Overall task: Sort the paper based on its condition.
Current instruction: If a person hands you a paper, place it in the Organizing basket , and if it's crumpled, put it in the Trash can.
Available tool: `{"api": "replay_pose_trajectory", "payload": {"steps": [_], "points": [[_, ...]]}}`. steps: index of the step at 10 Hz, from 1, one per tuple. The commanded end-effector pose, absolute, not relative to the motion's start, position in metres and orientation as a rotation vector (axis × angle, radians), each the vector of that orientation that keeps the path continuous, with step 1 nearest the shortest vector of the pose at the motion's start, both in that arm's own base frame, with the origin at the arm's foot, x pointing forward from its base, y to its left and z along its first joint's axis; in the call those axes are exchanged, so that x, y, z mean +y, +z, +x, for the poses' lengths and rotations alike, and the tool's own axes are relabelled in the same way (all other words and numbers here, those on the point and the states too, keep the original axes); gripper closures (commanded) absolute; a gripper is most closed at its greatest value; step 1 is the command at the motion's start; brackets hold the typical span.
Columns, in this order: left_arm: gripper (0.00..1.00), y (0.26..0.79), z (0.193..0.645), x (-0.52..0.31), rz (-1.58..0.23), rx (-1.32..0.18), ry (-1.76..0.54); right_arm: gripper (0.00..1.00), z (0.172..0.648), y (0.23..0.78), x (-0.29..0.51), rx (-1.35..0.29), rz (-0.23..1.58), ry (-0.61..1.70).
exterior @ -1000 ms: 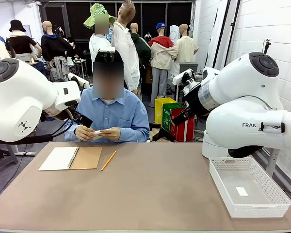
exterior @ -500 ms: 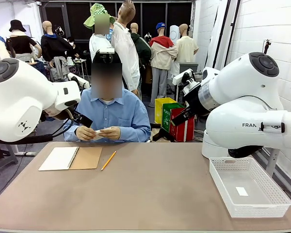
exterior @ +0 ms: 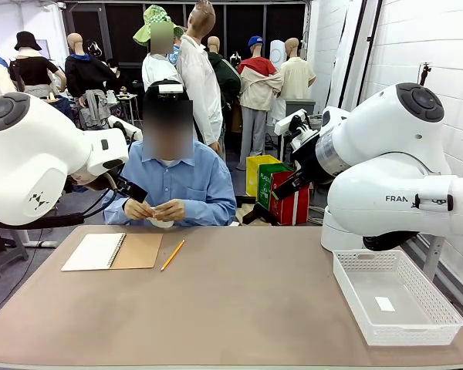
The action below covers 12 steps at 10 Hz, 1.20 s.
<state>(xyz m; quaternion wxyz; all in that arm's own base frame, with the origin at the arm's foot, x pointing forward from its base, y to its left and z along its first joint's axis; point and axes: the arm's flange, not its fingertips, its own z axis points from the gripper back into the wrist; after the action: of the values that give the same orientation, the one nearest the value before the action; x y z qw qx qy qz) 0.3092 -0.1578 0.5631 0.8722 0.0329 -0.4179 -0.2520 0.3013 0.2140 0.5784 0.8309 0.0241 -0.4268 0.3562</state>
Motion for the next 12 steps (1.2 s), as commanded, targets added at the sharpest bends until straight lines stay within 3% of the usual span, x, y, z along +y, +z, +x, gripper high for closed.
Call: {"api": "replay_pose_trajectory", "payload": {"steps": [1,12], "points": [[0.00,0.5633,0.3104,-0.1572,0.078,-0.880,-0.537,0.00,0.3009,0.5781,0.2148,-0.905,0.046,0.756],[0.00,0.5633,0.3104,-0.1572,0.078,-0.880,-0.537,0.00,0.3009,0.5781,0.2148,-0.905,0.046,0.756]]}}
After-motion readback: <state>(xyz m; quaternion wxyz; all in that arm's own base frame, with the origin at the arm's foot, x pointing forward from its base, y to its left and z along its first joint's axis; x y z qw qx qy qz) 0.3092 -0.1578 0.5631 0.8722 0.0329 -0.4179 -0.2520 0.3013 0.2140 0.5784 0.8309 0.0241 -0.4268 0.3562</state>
